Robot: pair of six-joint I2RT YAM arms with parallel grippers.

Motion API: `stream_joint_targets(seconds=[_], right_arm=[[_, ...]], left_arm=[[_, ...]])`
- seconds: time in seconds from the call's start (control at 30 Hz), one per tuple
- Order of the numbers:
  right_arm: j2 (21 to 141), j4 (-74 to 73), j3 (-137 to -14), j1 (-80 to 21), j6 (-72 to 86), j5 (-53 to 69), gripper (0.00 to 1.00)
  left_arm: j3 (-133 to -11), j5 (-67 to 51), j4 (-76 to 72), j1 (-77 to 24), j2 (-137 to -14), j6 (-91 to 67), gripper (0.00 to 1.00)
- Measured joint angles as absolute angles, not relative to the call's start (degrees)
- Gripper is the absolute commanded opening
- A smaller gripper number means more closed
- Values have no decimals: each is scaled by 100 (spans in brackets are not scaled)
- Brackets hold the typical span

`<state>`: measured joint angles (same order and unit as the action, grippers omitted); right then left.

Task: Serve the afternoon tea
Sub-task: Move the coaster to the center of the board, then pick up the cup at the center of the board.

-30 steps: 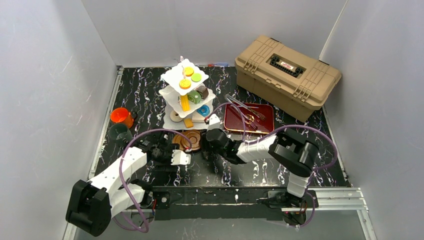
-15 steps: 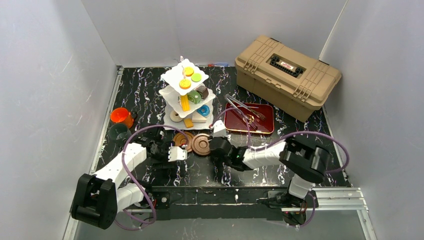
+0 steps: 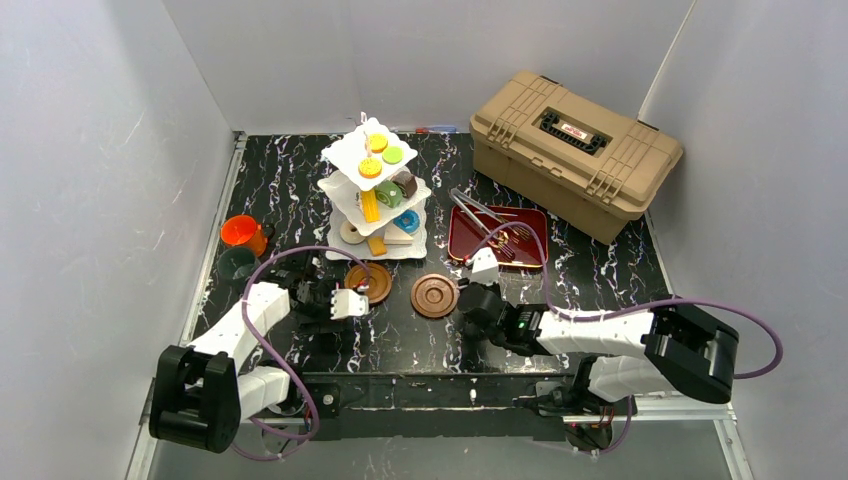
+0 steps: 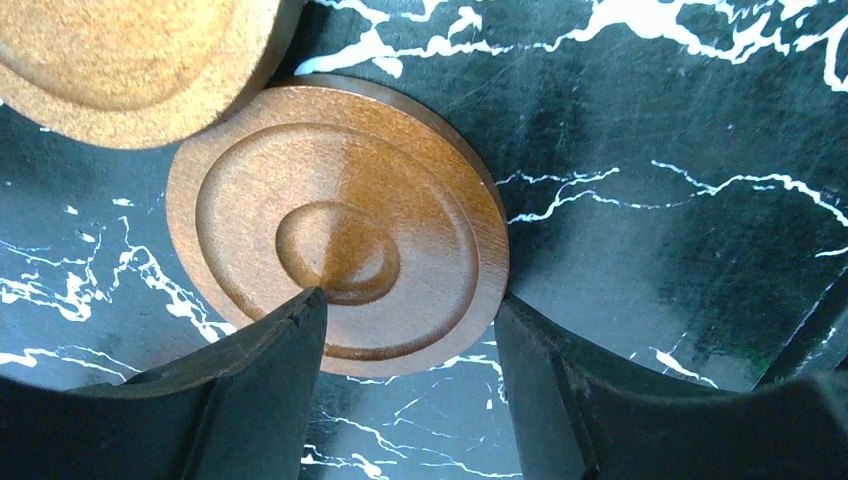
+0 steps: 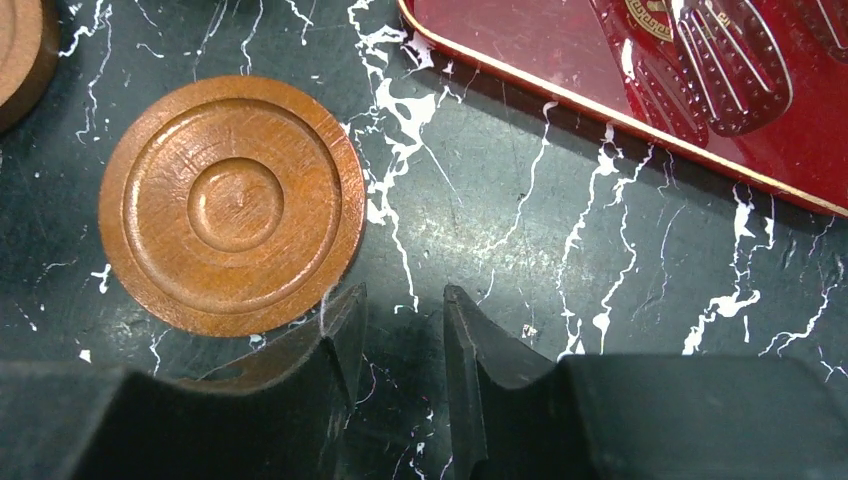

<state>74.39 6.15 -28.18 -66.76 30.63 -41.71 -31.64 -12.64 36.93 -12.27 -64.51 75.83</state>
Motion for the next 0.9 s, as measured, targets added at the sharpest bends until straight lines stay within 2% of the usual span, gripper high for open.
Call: stream_joint_targets(seconds=[0.3,0.53,0.6,0.67,0.77,0.9], right_arm=[[7349,545,-2871,-6676,3057,-4213,47],[7155,526,-2980,-6676,3020,-4226,49],[7087,528,-3024,-6676,3015,-4226,53],[6984,550,-3024,-6676,3009,-4224,64],[6847,572,-3024,-6676,2985,-4219,73],[6683,569,-3033,-6676,2943,-4202,77]], left_arm=[[-3133,-1133,3981,-478,-6351,8154,59],[-3660,-1295,4600,-311,-6519,8149,67],[-4246,-1557,4755,-327,-6696,7874,68],[-4853,-1865,4849,-353,-6871,7561,71],[-5535,-2263,4993,-360,-6989,7094,78],[-6055,-2526,5203,-307,-6954,6556,79]])
